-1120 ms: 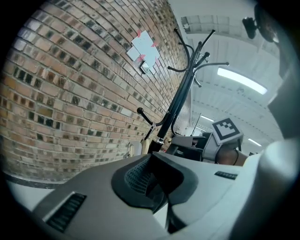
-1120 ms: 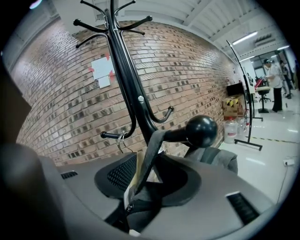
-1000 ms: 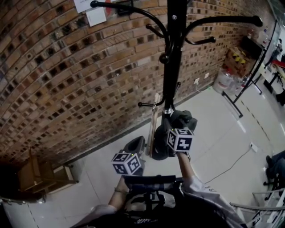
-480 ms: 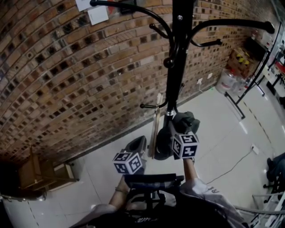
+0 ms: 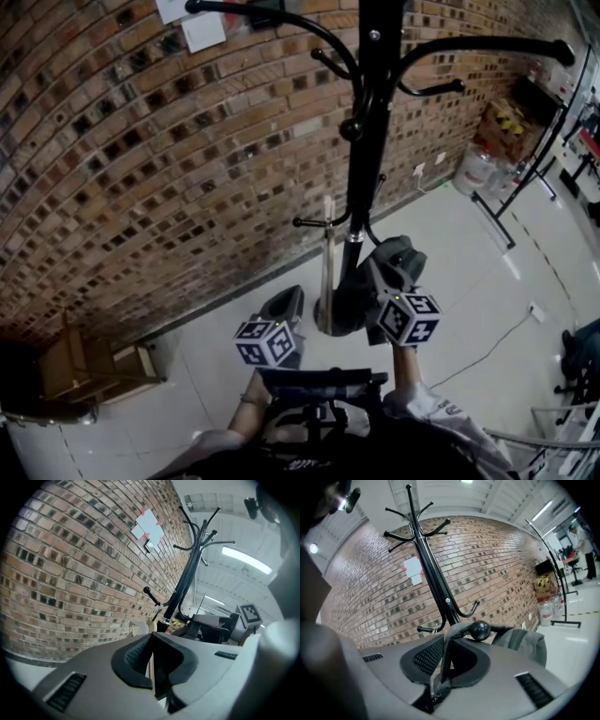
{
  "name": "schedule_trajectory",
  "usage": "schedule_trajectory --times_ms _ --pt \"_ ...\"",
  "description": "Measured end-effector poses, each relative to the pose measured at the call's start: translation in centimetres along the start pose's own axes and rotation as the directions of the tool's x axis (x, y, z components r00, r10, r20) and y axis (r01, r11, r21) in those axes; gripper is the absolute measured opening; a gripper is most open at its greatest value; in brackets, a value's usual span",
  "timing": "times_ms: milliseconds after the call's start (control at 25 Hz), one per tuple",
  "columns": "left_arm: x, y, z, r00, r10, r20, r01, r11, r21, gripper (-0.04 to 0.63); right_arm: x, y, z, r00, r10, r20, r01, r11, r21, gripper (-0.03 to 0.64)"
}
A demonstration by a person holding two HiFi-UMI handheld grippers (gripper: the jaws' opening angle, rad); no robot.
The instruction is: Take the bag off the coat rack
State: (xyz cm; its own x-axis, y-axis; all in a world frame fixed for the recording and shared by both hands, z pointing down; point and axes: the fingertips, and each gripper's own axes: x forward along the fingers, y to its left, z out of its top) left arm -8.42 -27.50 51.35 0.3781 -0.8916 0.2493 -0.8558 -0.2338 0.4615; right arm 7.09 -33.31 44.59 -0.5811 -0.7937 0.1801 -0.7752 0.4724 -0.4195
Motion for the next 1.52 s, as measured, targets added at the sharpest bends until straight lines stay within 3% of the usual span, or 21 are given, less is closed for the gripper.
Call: schedule_trajectory --times_ms 520,760,1520 --pt "-0.4 -1.3 -0.2 0.999 -0.046 -0.008 0.046 0.999 0.007 0.008 -5.8 1.3 3.1 0.994 0.03 0.105 -0.043 0.991 0.123 0.044" --pt "-0.8 -2.5 -0.8 0.996 -0.082 -0.021 0.082 0.996 0.016 0.008 -7.9 1.3 0.3 0.997 0.015 0.082 -0.031 0.979 0.2 0.043" --pt "-4.4 -5.8 -5.2 0.976 -0.19 -0.104 0.196 0.98 0.045 0.008 -14.3 1.8 -9.3 0.993 -0.119 -0.026 0.122 0.966 0.228 0.043"
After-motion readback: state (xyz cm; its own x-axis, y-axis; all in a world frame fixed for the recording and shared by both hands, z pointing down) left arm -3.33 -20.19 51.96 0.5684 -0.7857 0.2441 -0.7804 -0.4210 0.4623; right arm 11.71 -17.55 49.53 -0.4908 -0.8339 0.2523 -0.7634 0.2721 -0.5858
